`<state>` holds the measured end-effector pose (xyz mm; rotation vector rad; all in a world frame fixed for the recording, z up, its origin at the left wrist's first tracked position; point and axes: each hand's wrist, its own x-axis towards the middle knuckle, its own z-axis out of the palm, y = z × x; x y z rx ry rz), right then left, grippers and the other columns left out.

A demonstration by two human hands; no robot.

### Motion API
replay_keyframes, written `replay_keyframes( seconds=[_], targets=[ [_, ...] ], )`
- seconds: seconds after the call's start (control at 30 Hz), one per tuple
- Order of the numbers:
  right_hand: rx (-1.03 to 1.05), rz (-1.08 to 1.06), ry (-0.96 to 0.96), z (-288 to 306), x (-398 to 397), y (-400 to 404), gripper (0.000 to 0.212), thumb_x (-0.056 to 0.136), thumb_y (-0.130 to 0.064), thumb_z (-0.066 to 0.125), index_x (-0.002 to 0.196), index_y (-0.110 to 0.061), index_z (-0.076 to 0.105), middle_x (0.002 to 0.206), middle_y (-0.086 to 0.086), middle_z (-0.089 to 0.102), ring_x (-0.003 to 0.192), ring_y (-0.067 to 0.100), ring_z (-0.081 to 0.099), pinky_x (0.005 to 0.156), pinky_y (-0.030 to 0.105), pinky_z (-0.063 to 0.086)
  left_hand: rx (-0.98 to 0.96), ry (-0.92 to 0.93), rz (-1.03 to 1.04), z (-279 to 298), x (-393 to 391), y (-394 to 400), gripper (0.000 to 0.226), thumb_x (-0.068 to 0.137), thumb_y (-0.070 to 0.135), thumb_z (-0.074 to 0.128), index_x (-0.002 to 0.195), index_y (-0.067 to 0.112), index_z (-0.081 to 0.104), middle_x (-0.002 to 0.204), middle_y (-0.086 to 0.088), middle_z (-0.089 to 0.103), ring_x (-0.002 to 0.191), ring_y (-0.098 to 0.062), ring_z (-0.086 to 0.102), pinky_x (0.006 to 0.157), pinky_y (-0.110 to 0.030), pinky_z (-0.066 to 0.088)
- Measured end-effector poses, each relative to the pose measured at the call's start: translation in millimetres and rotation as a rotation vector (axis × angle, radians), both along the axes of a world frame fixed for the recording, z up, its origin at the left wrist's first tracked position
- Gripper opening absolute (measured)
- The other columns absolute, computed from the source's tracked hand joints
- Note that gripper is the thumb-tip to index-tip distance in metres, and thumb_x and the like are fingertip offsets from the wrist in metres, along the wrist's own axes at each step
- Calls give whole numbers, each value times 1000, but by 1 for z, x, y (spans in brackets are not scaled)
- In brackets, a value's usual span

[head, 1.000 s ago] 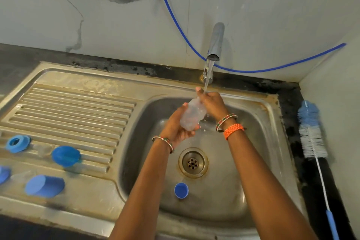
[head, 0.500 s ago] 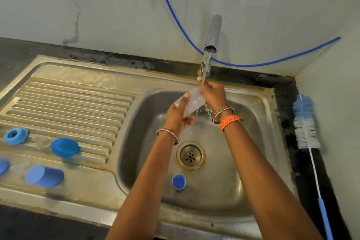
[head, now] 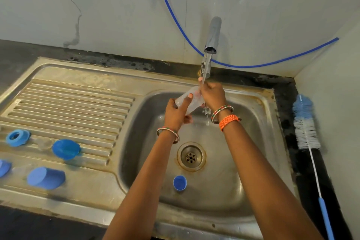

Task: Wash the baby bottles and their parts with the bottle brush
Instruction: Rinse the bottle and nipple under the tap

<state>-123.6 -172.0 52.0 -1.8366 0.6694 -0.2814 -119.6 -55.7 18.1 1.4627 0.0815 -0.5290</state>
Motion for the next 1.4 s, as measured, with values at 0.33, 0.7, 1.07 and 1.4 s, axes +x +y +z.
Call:
replay_keyframes(
  seconds=[0.33, 0.7, 1.07, 1.4],
  targets=[
    [347, 82, -136, 4, 2, 5, 25, 86, -31, 67, 80, -7, 67, 81, 6, 67, 73, 13, 62, 75, 30, 52, -448, 641, -157, 8, 3, 10, 49, 93, 45, 31, 91, 3, 56, 60, -9, 56, 41, -12, 51, 36, -13, 40],
    [490, 88, -285, 9, -2, 15, 10, 84, -14, 69, 83, -14, 59, 79, 6, 65, 79, 21, 63, 79, 36, 53, -322, 363, -186, 10, 1, 5, 56, 95, 54, 29, 86, 7, 57, 55, -2, 52, 33, -6, 36, 29, -15, 28],
    [42, -187, -221, -7, 6, 32, 30, 81, -15, 70, 105, -7, 54, 79, -12, 52, 70, 1, 52, 59, 5, 41, 172, 34, 73, 9, -12, -26, 45, 100, 45, 29, 109, 9, 55, 94, -8, 60, 79, -18, 56, 68, -32, 47],
    [851, 317, -263, 15, -12, 1, 11, 85, -12, 60, 94, -7, 63, 88, 10, 69, 87, 21, 66, 87, 34, 53, -290, 483, -250, 20, 1, -6, 60, 97, 52, 21, 84, 5, 56, 58, -12, 53, 26, -5, 32, 26, -10, 22]
  ],
)
